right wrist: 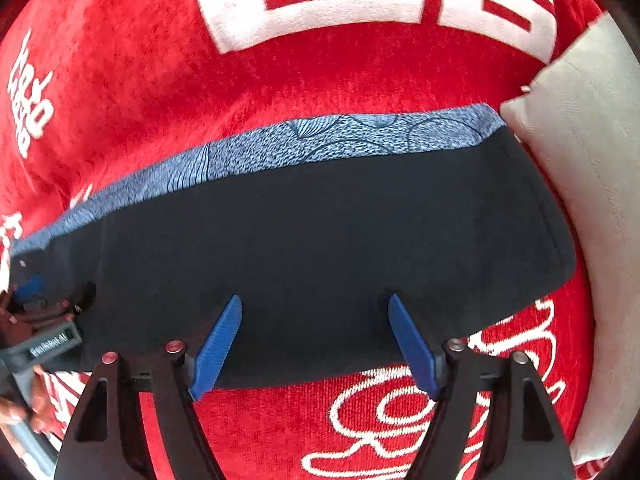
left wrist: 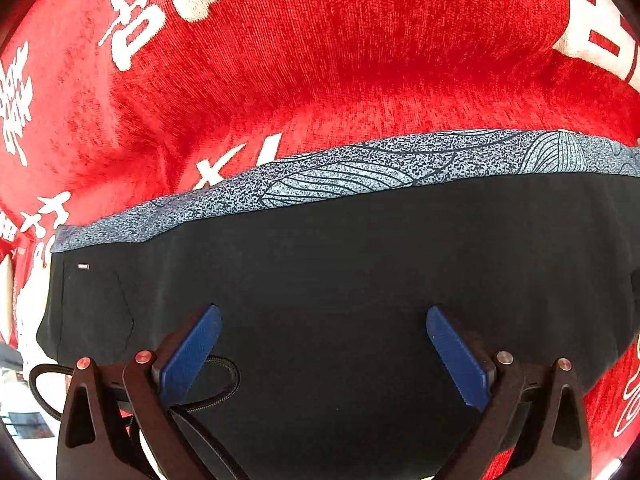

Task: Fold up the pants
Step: 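Grasp the folded trouser end with the right gripper and fold it over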

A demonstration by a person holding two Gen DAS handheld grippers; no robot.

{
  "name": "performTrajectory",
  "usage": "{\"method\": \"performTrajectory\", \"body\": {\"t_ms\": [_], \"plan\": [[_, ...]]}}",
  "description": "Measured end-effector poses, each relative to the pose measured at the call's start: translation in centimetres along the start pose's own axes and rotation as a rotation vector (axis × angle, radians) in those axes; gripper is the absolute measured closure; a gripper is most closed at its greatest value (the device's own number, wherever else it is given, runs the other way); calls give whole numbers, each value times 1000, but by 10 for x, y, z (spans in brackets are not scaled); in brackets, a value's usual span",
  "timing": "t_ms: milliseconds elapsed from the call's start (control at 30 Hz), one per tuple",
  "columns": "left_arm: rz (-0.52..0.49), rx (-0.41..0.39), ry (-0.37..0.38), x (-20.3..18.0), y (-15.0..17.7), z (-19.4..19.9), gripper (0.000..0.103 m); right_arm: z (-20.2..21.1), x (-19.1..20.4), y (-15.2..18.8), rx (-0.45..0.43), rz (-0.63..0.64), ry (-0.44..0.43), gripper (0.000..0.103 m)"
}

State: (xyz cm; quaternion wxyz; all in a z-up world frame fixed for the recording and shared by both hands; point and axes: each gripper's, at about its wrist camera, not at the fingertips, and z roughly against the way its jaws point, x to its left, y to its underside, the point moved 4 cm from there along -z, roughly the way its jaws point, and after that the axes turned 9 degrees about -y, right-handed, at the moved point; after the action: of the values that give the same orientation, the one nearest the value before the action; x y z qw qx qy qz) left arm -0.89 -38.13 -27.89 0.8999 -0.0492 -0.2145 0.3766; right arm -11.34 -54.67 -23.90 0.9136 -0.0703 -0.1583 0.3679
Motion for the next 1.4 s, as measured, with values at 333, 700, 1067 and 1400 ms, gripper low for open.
{"method": "performTrajectory", "body": {"t_ms": [333, 700, 1067, 1400], "plan": [[-30, 24, -7, 4, -11, -5, 0, 37, -39, 23, -80, -353, -233, 24], [-113, -16, 43, -43, -33, 48, 0, 55, -113, 83, -208, -723, -463, 24], [-214, -34, 51, -114, -22, 56, 0, 54, -149, 79, -352, -847, -617, 24], [-212, -44, 50, -117, -21, 56, 0, 48, -156, 48, -457, -798, -677, 24]]}}
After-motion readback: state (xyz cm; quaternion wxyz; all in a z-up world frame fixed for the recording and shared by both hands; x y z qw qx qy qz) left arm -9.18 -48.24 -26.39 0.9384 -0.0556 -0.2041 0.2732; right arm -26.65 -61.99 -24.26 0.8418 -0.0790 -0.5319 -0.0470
